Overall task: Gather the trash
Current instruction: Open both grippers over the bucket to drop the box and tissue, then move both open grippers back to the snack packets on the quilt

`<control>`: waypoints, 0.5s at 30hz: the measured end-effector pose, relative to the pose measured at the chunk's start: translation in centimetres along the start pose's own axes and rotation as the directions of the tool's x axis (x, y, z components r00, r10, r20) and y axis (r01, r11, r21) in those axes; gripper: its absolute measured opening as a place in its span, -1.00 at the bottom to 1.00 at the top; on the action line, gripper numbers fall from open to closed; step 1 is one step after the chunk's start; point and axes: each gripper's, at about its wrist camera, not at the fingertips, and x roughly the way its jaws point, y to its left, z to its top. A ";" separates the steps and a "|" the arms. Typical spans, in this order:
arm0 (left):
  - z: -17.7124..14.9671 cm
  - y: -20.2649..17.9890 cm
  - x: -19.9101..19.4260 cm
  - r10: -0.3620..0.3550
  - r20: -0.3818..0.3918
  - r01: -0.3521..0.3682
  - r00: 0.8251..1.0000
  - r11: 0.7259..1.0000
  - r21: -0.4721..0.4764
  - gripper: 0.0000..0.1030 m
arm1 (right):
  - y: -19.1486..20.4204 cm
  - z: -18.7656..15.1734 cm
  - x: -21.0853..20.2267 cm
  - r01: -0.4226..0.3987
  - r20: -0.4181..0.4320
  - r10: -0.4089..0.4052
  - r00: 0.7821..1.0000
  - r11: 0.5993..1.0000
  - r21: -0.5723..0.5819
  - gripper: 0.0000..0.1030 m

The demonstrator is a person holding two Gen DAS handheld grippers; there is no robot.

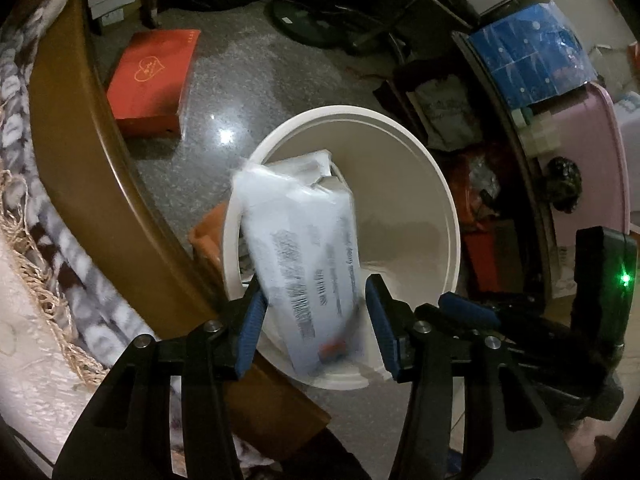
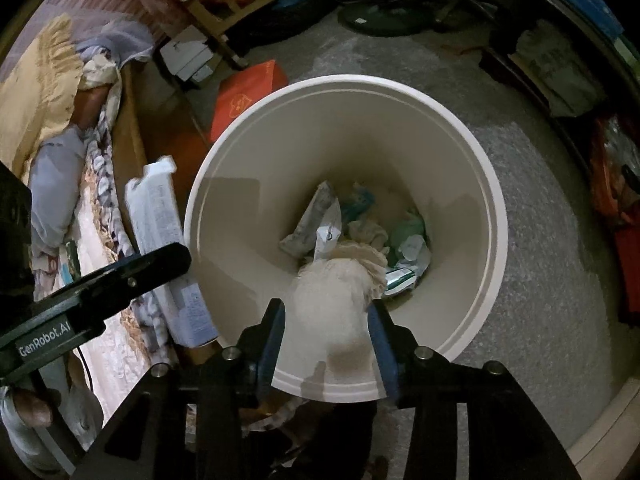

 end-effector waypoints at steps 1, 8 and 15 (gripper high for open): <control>0.0 0.0 0.0 -0.002 -0.003 0.002 1.000 1.000 -0.002 -0.04 | 0.0 0.0 0.0 0.003 -0.001 -0.003 1.000 1.000 -0.001 -0.20; -0.6 0.5 -0.6 0.019 -0.007 -0.019 1.000 1.000 -0.017 0.06 | -0.2 0.0 0.0 0.000 -0.003 0.000 1.000 1.000 0.007 -0.20; -1.6 1.9 -2.6 0.040 0.026 -0.039 0.999 0.999 -0.035 0.06 | 1.1 -0.1 -0.6 -0.009 0.008 0.009 1.000 1.000 -0.025 -0.20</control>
